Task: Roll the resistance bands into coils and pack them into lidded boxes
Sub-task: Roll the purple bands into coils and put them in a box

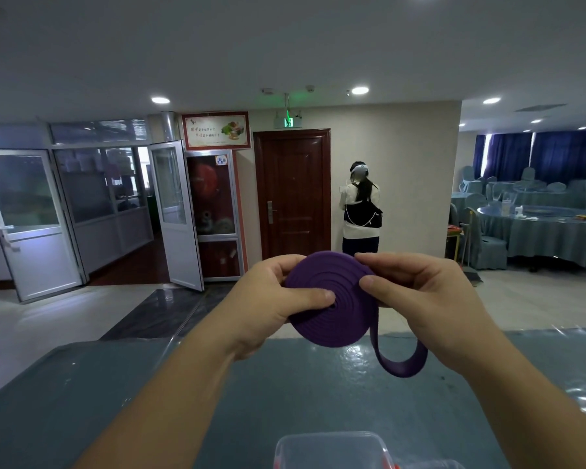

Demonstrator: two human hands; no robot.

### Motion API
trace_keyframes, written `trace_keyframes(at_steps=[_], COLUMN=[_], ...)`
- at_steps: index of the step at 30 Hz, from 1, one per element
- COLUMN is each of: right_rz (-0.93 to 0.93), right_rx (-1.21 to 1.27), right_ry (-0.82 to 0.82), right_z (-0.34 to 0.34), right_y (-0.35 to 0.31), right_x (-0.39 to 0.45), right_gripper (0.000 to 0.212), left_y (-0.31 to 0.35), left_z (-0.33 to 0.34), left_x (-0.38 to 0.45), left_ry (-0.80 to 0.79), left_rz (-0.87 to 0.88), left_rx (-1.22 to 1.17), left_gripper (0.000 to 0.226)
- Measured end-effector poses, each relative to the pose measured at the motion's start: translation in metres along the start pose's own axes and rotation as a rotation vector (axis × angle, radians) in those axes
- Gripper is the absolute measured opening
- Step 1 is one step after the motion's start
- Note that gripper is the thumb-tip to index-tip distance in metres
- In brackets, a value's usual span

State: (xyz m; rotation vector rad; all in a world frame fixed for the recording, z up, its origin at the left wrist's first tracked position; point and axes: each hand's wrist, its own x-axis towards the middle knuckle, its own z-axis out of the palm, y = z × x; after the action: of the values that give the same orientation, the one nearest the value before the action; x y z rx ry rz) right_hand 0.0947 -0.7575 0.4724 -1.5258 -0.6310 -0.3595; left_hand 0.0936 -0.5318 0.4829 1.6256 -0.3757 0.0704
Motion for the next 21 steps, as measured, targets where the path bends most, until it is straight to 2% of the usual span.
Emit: trace_keyframes(at_steps=[6,15,21], right_rz=[0.003,0.018,0.009], right_rx=[0.049,0.045,-0.069], right_ry=[0.088,0.095,0.004], right_z=[0.0036,0.0023,-0.0017], right_y=[0.0021,0.0025,0.0004], right_x=[0.0001,-0.0014,-0.0013], right_gripper=[0.028,0.027,0.026], left_y=[-0.0029,-0.0079,-0.0014], left_z=[0.0027,0.0050,0.0002], left_x=[-0.0015,-0.0012,-0.0019], left_ry=[0.051,0.015,-0.080], left_rz=[-0.002,-0.050,-0.072], left_rx=[-0.081,-0.202,0.013], left_gripper=[0.055,0.045,0.045])
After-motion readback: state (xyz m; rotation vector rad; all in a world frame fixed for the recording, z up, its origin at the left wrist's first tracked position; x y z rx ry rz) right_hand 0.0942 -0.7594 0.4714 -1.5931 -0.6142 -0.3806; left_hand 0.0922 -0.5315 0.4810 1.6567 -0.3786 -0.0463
